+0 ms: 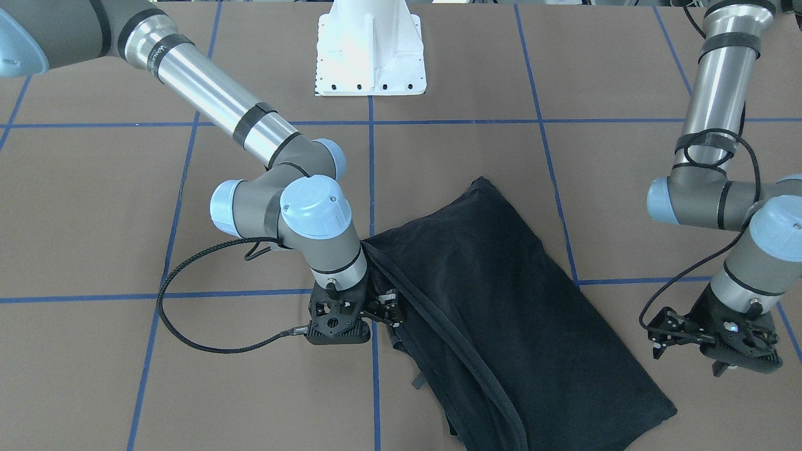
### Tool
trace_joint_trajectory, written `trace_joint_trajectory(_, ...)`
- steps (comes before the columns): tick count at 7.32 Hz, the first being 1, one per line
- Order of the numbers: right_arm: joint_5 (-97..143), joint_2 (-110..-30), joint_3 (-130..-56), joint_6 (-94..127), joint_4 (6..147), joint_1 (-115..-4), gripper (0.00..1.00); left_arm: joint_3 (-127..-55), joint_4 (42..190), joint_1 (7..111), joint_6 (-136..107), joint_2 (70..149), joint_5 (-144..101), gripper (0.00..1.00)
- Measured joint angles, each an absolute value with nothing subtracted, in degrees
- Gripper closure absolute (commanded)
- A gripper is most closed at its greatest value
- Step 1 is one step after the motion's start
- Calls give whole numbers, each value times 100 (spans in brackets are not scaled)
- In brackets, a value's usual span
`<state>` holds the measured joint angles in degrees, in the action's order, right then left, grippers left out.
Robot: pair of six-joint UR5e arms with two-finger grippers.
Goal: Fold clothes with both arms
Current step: 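Move the right gripper down to the bundle edge nearest it and grasp it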
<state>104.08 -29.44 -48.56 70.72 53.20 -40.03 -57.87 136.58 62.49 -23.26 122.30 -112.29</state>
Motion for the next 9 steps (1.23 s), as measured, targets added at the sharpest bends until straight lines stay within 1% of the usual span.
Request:
trace_joint_trajectory(1,10355,-2910,-4800,7080,5275,-3958,12,-5789,13658,6249,-2328,12225,-11231,0)
trace_joint_trajectory(3,10209,-2738,-4597,7084,5248,-3862,18,-5792,13658,6249,-2329,12211,-11232,0)
trace_joint_trajectory(5,10091,-2511,-4258,7084,5176,-3795,20,-5792,13664,6249,-2329,12194,-11232,0)
trace_joint_trajectory(7,10007,-2468,-4021,7084,4902,-3763,31,-5791,13663,6249,-2329,12185,-11231,0)
trace_joint_trajectory(9,9985,-2459,-3949,7084,4819,-3741,34,-5784,13660,6249,-2329,12182,-11230,0)
